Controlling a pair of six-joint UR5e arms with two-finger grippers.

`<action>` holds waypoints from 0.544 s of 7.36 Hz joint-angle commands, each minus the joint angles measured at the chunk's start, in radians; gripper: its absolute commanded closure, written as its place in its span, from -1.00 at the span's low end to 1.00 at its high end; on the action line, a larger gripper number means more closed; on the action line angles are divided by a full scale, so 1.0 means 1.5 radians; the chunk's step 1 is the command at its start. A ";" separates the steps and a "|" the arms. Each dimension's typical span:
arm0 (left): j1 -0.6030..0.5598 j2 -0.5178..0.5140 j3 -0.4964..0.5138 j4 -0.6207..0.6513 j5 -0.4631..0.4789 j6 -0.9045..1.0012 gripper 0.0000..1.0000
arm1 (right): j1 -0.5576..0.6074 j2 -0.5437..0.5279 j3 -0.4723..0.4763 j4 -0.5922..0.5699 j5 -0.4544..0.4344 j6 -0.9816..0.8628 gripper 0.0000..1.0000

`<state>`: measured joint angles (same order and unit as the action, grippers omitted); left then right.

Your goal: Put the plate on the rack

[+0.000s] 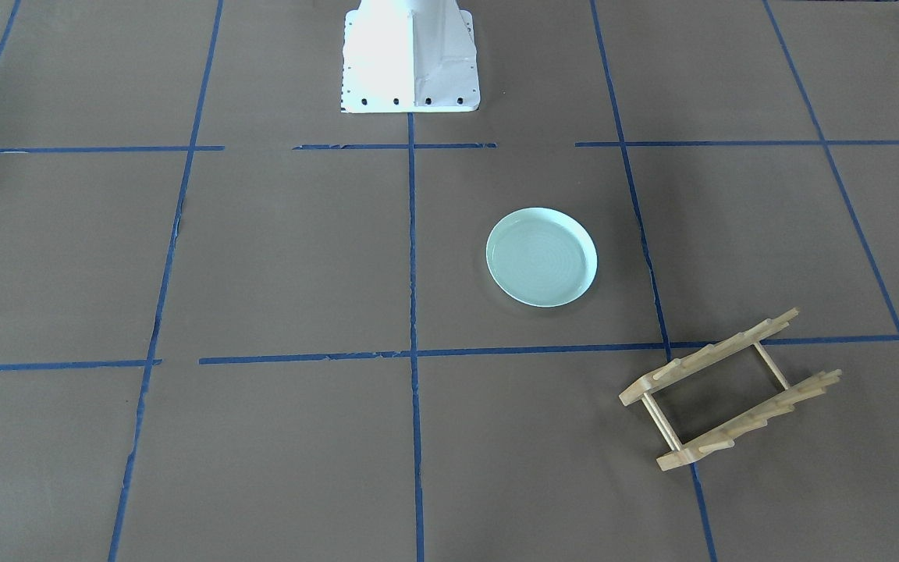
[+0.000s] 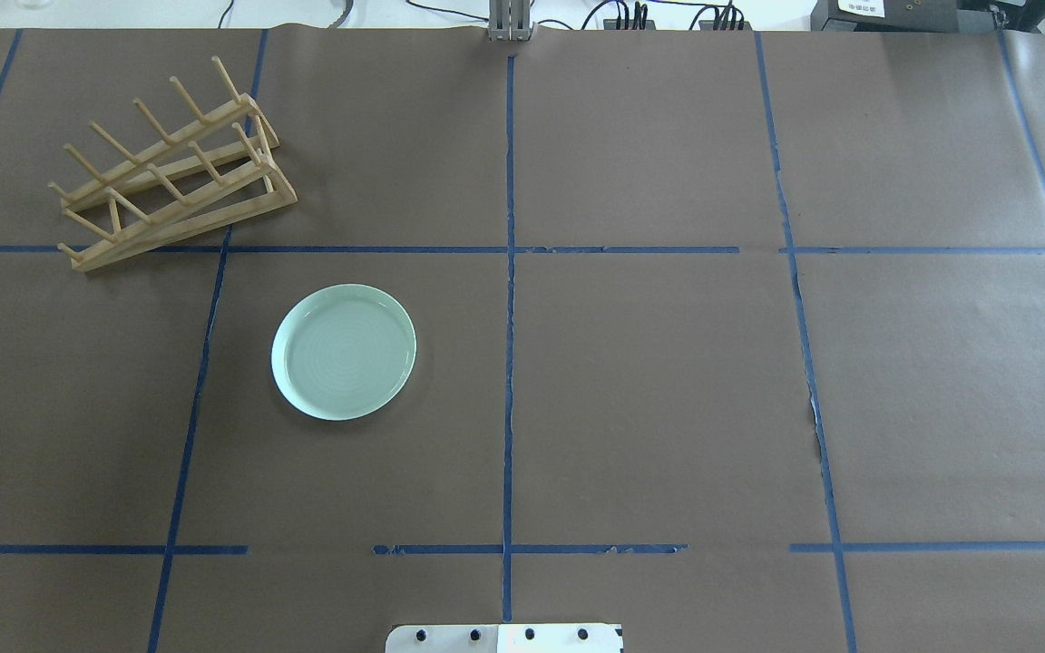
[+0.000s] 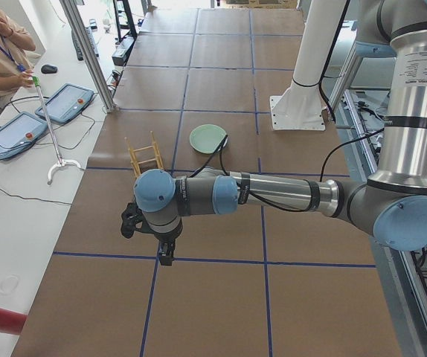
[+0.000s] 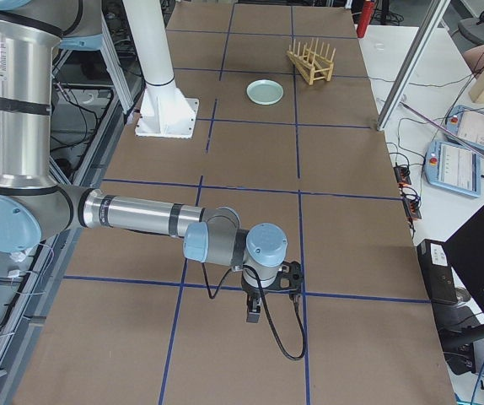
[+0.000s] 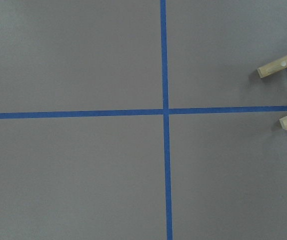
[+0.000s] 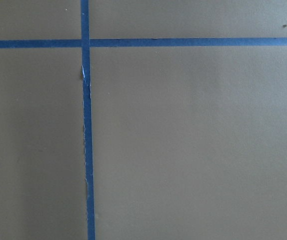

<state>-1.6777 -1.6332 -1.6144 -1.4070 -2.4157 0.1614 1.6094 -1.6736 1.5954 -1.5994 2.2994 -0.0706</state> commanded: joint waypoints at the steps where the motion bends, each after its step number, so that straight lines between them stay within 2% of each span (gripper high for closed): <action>1: 0.003 -0.007 -0.001 -0.014 -0.003 0.002 -1.00 | 0.000 0.000 0.000 0.000 0.000 0.001 -1.00; 4: 0.013 0.009 0.013 -0.019 -0.004 -0.005 -1.00 | 0.000 0.000 0.000 0.000 0.000 0.001 -1.00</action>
<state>-1.6609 -1.6399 -1.6046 -1.4342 -2.4192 0.1606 1.6092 -1.6736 1.5954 -1.5995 2.2994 -0.0701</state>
